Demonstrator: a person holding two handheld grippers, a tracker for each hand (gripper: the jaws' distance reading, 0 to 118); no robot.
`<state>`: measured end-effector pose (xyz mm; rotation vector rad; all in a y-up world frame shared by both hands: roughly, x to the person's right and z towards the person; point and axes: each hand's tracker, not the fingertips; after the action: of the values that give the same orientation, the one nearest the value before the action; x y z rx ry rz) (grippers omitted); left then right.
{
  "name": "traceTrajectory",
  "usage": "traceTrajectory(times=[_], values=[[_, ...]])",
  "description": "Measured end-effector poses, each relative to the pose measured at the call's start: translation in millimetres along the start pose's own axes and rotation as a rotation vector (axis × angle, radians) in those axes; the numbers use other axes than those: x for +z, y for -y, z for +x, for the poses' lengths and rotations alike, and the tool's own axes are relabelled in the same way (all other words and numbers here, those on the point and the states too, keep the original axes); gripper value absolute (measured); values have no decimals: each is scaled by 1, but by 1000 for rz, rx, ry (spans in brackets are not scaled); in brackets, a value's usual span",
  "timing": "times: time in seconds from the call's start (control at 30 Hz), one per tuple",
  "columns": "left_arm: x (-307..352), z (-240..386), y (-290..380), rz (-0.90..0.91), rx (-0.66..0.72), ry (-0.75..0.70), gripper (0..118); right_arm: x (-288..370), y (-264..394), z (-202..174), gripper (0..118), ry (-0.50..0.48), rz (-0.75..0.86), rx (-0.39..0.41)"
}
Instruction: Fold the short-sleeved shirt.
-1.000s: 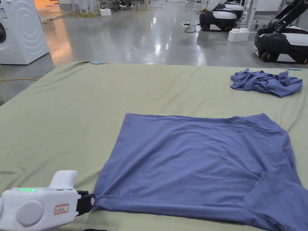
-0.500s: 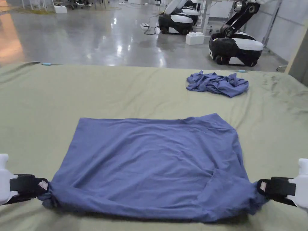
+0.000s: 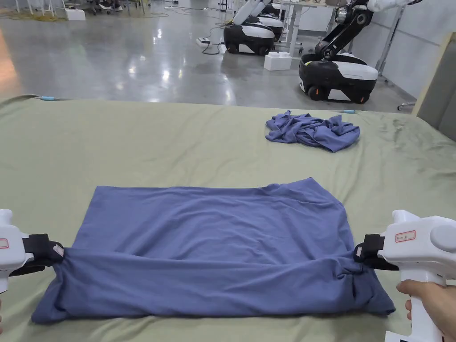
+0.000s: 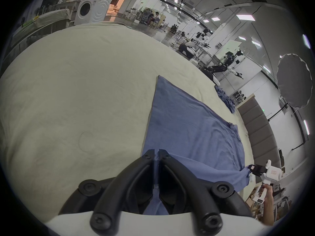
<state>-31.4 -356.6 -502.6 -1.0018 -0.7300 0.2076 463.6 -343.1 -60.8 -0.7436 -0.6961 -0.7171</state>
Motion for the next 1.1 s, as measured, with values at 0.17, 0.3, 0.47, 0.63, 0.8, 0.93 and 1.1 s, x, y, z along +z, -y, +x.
traceTrajectory(times=[0.17,0.3,0.47,0.63,0.8,0.93,1.1], values=[[13,8,1,28,-37,16,90,23,6,-4,81,56,84,57],[101,44,21,301,-270,80,91,122,54,-25,83,33,567,220],[222,70,113,707,-513,60,71,214,161,-39,56,14,867,370],[263,70,162,706,-536,91,0,247,212,-55,2,-37,813,270],[260,66,167,690,-503,83,0,248,195,-54,4,-51,796,265],[253,58,165,656,-493,91,0,195,127,-40,50,-9,595,244],[254,64,171,622,-483,104,0,64,63,7,112,97,19,147]])
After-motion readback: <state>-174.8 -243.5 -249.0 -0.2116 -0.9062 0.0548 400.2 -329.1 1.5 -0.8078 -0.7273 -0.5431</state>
